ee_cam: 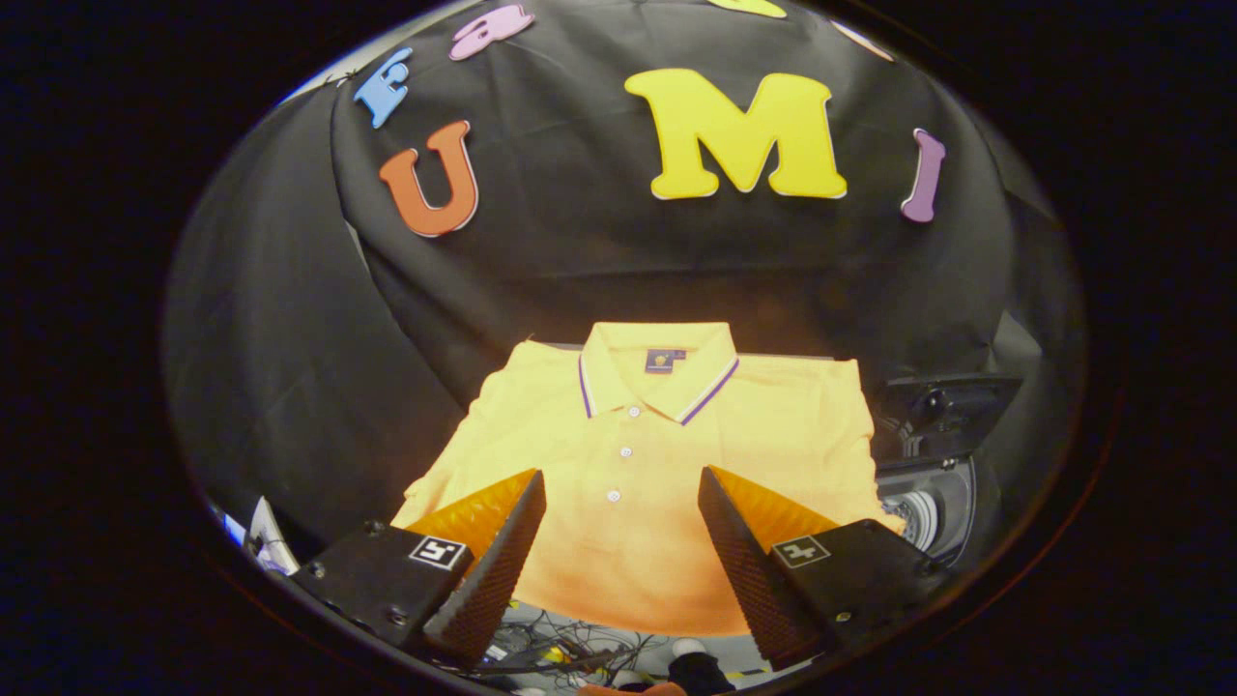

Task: Put the clothes into the washing machine and then close the washing machine lid.

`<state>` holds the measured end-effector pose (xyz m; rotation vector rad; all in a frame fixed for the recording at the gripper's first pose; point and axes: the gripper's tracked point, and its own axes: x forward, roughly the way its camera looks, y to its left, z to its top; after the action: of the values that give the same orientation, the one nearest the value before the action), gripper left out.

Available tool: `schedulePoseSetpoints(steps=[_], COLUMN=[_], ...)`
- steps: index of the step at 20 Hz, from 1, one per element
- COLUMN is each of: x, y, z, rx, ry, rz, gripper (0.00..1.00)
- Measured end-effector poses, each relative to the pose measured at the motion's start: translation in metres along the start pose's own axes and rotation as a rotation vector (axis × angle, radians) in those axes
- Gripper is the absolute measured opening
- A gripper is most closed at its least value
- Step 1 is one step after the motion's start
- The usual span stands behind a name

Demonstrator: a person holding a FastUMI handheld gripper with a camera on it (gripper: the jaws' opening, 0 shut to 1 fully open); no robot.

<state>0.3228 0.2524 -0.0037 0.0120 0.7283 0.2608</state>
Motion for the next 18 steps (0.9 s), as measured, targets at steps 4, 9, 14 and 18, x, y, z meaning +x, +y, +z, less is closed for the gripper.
schedulePoseSetpoints(steps=[4, 9, 14, 18], x=[0.03, 0.052, 0.066, 0.08], y=[-0.003, -0.003, -0.002, -0.012], z=[0.009, 0.005, -0.006, -0.009], rx=[-0.007, -0.036, -0.047, -0.009], ry=[0.121, 0.279, 0.39, 0.437], rz=[-0.009, -0.026, -0.074, -0.161], gripper=[1.0, 0.99, 1.0, 1.0])
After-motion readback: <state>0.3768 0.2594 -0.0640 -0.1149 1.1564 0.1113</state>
